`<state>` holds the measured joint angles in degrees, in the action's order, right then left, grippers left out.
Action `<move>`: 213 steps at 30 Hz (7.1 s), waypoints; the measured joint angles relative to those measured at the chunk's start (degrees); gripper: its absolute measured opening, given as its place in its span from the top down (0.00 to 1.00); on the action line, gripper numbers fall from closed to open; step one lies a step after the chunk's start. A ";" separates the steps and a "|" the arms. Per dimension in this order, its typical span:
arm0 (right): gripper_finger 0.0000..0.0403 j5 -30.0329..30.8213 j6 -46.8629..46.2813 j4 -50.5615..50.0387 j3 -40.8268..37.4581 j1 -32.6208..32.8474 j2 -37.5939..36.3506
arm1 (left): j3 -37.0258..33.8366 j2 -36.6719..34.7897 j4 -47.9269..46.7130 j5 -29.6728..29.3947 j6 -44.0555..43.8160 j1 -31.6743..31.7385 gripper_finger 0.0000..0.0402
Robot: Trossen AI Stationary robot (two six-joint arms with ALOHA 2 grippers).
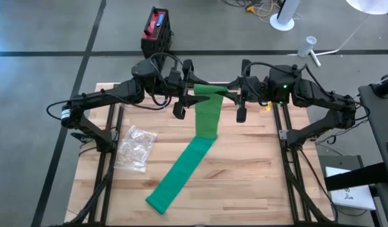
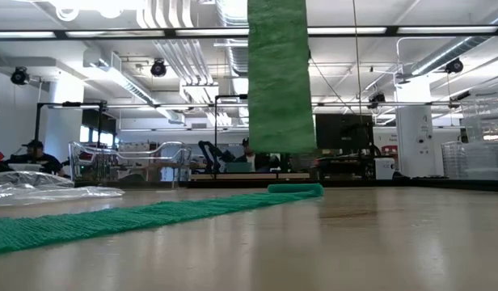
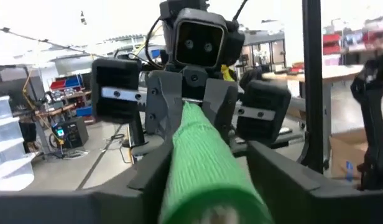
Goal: Roll bandage
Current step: Roll the green bandage
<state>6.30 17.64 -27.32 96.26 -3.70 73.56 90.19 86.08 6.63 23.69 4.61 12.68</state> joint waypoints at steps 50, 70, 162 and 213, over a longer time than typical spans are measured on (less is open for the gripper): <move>0.89 4.29 29.73 13.82 -8.72 0.04 -0.29 | 0.00 -1.03 -4.69 2.72 -12.42 5.51 0.48; 0.49 3.52 -0.51 13.66 -8.05 -1.73 -2.57 | 0.00 -1.07 -4.50 2.76 6.48 5.54 0.91; 0.90 -15.23 13.12 11.05 -7.73 -10.22 0.80 | -0.33 -4.78 -6.00 -0.54 -7.95 7.78 0.19; 0.89 -9.72 23.87 12.21 -8.19 -10.19 1.00 | -0.37 -0.89 -6.82 8.43 -15.61 10.74 0.62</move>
<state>-3.42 41.52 -15.11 88.07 -13.89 74.56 89.82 85.19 -0.18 32.12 -11.00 23.42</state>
